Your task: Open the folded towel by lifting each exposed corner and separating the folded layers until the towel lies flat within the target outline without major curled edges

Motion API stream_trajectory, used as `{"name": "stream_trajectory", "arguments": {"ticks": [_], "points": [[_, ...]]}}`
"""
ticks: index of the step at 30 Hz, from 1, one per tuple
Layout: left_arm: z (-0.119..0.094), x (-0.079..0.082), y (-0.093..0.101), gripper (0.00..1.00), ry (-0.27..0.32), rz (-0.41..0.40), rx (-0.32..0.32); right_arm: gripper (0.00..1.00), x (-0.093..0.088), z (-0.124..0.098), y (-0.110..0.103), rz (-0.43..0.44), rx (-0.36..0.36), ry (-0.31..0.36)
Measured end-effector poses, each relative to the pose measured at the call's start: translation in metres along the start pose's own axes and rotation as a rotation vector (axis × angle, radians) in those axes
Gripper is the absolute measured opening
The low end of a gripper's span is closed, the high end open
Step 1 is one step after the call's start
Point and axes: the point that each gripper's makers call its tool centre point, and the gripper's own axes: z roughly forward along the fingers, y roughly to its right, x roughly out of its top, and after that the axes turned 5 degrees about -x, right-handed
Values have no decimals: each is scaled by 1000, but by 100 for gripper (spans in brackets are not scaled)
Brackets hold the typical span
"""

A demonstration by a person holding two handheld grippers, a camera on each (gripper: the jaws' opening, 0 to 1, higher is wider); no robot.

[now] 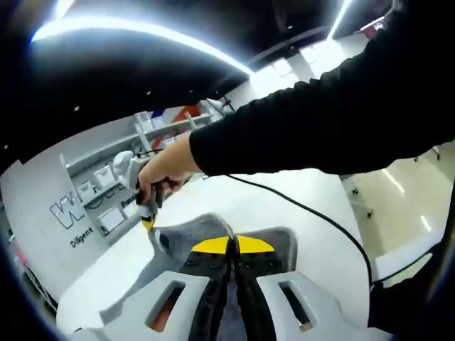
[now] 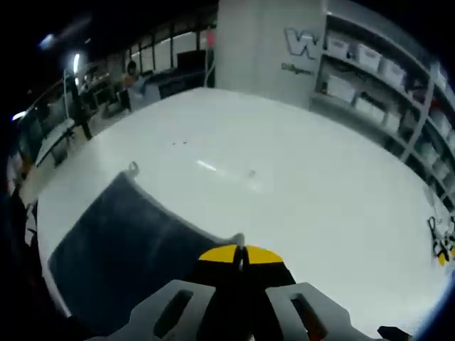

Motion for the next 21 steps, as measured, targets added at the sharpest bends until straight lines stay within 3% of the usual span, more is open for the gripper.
{"name": "stream_trajectory", "arguments": {"ticks": [14,21], "points": [[-25,2,-13,0,34,-22,36,0,21,-5,-9,-47,-61,-35],[-40,0,-21,0,38,-19,51,0,35,-5,-26,-82,-65,-37]]}}
